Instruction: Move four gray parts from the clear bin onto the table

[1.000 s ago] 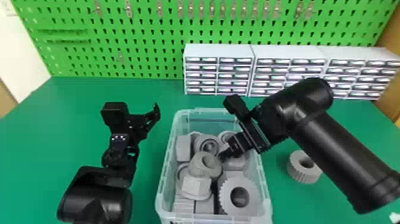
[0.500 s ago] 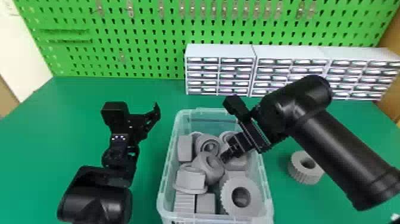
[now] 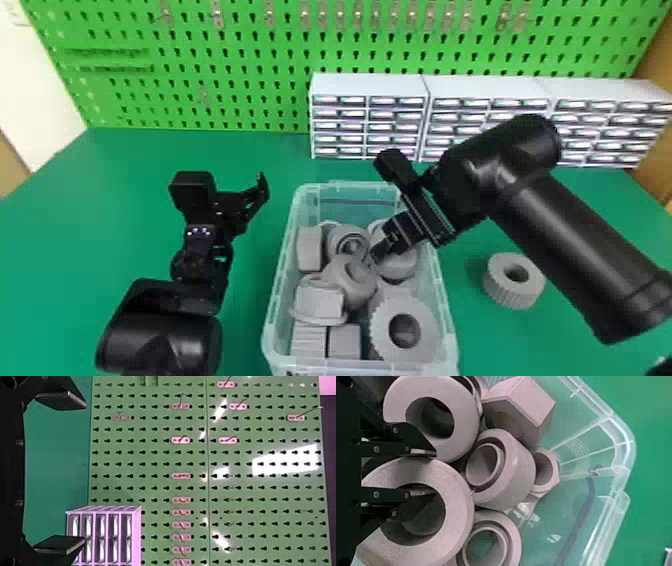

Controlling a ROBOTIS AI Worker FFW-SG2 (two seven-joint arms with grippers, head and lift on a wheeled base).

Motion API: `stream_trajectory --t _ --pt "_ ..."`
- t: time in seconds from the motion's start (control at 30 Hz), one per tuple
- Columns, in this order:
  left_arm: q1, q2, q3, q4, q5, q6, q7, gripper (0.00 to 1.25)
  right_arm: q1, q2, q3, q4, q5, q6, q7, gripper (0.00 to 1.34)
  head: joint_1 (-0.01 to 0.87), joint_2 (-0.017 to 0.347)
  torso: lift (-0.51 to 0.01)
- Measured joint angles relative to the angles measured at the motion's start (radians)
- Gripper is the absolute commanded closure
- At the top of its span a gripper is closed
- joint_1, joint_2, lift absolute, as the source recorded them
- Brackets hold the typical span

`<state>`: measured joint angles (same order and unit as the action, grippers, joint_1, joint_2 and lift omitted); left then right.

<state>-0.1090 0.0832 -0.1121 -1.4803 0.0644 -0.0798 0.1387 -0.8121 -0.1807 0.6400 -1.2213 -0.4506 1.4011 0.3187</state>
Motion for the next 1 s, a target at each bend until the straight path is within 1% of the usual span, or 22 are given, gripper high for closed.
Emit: stream_trajectory --t 0.63,1.0 --pt "0.000 0.001 -0.006 0.000 -0.002 0.000 0.000 0.10 -0.010 0.001 -0.023 -0.063 -0.010 -0.005 0.000 1.00 0.693 0.072 -0.052" --pt "-0.001 0.001 -0.006 0.001 -0.003 0.000 -0.001 0.10 -0.017 0.004 -0.035 -0.080 -0.018 -0.009 0.000 1.00 0.693 0.072 -0.052"
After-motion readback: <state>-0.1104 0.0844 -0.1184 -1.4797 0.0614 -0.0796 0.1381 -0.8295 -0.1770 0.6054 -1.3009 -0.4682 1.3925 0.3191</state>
